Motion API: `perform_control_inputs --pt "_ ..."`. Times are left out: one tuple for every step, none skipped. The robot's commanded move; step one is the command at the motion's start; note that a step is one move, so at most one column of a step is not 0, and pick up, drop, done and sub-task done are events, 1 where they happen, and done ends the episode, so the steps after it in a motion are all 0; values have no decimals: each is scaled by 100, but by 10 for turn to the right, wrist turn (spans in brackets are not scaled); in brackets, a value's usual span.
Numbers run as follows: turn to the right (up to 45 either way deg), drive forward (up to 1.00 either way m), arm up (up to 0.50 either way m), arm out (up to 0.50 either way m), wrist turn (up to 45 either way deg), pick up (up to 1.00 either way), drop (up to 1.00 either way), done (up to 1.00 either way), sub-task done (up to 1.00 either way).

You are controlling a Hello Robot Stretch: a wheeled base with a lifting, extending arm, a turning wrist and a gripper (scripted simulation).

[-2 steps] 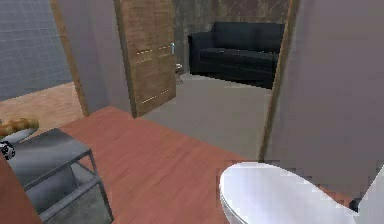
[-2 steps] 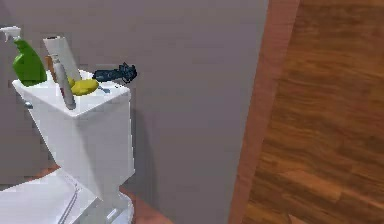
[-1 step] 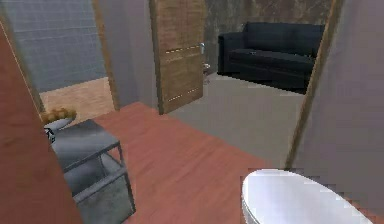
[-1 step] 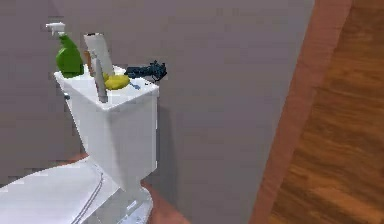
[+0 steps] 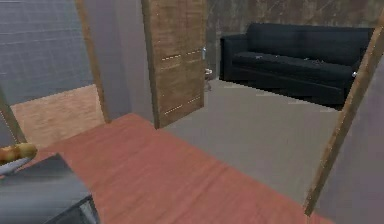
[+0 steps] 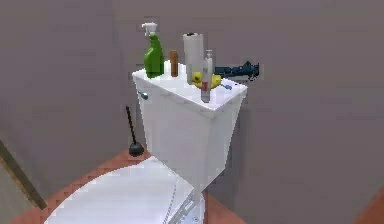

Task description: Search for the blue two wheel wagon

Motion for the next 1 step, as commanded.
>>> perform_control_inputs --pt "-30 0 0 0 0 0 0 0 0"
